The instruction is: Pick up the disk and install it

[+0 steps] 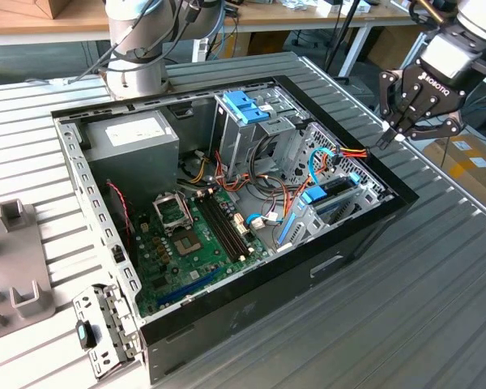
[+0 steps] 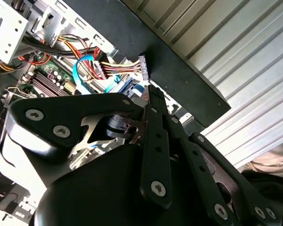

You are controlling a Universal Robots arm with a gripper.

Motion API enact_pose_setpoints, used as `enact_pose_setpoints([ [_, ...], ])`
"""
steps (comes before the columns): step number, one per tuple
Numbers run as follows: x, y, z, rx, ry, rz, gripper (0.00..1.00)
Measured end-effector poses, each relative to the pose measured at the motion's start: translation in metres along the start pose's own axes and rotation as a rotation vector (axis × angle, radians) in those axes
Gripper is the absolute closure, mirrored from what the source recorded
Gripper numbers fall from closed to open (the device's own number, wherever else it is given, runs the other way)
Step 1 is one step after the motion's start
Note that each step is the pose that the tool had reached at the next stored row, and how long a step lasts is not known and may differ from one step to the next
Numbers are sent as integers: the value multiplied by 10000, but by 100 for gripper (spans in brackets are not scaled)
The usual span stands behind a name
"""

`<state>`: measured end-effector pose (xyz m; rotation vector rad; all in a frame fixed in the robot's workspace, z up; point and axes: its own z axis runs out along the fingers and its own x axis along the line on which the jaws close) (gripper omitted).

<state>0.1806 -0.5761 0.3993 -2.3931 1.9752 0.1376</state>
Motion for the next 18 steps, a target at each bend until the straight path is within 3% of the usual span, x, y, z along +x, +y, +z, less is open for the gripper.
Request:
enact_pose_setpoints([
  [18, 0, 0, 0, -80, 26, -871, 89],
])
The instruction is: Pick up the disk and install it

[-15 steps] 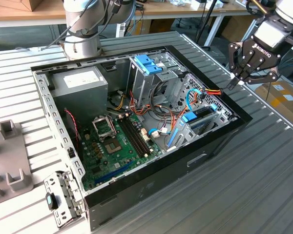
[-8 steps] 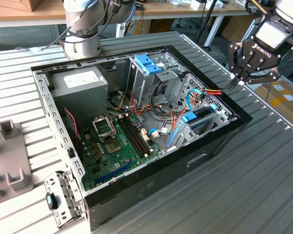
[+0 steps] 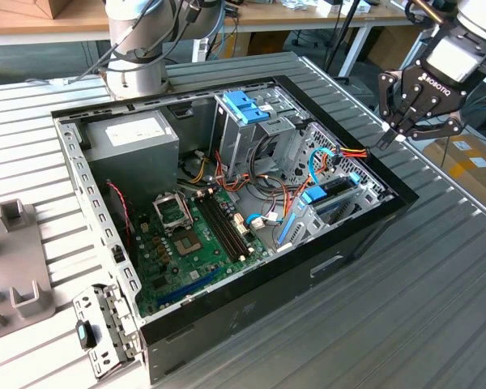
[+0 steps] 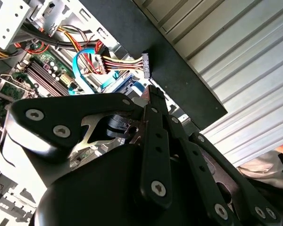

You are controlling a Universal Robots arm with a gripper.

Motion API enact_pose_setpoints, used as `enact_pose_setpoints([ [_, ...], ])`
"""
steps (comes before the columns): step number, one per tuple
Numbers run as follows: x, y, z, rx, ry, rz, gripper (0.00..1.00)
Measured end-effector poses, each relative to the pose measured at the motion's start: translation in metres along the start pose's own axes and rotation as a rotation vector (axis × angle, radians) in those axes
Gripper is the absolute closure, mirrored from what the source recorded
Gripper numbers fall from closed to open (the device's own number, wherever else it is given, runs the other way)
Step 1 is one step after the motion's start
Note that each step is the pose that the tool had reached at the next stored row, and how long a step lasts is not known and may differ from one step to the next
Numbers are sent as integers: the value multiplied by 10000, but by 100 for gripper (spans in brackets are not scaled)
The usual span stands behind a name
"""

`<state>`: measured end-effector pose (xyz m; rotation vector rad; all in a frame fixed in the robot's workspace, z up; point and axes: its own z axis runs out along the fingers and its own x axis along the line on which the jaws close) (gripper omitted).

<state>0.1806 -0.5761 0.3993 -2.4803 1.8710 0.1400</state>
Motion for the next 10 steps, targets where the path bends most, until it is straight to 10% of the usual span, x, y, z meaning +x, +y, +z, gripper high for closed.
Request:
enact_pose_setpoints([
  [10, 0, 0, 0, -41, 13, -445, 89],
])
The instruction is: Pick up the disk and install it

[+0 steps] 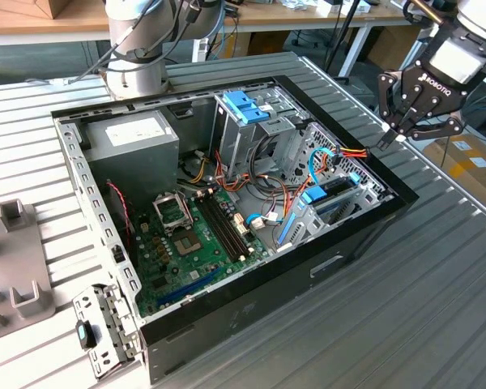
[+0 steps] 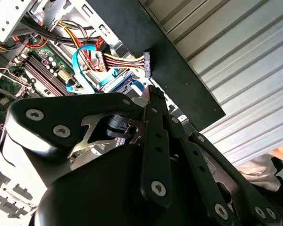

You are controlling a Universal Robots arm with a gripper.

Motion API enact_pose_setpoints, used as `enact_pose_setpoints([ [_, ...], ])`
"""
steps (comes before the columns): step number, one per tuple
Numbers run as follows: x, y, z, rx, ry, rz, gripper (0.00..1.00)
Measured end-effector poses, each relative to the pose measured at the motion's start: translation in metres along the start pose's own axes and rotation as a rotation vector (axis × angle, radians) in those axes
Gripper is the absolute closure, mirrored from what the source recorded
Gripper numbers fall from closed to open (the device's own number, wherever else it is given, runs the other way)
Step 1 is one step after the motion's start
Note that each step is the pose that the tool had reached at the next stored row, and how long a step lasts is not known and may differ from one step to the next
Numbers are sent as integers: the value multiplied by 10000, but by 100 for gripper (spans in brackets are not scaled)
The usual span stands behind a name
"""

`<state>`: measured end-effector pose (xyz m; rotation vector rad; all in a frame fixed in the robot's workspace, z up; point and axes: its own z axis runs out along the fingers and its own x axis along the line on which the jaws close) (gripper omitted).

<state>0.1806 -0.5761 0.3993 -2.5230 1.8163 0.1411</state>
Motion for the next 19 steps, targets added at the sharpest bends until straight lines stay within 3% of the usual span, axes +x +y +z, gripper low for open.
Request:
enact_pose_setpoints([
  [19, 1, -3, 0, -94, 30, -1038, 89],
])
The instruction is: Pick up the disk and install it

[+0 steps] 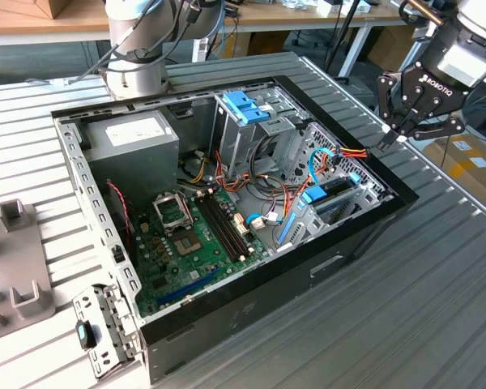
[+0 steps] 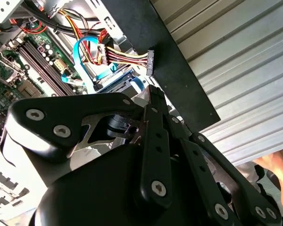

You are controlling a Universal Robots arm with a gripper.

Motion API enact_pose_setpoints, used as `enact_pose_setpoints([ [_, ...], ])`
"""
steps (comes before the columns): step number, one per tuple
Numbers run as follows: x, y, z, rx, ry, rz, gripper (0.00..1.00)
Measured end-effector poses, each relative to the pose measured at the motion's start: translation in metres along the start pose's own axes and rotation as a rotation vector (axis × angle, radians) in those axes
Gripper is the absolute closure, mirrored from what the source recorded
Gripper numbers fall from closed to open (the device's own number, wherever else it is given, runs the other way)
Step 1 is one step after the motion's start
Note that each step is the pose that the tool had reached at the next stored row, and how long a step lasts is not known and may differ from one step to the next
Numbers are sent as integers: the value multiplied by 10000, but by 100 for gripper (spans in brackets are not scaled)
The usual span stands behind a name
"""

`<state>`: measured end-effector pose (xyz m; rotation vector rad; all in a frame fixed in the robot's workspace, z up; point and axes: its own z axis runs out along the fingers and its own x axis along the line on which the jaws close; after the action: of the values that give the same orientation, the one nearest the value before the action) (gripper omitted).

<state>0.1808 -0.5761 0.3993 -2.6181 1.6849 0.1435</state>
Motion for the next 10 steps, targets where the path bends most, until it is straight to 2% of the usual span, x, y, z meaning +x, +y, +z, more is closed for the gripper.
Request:
enact_pose_setpoints([
  [10, 0, 0, 0, -55, 17, -595, 89],
])
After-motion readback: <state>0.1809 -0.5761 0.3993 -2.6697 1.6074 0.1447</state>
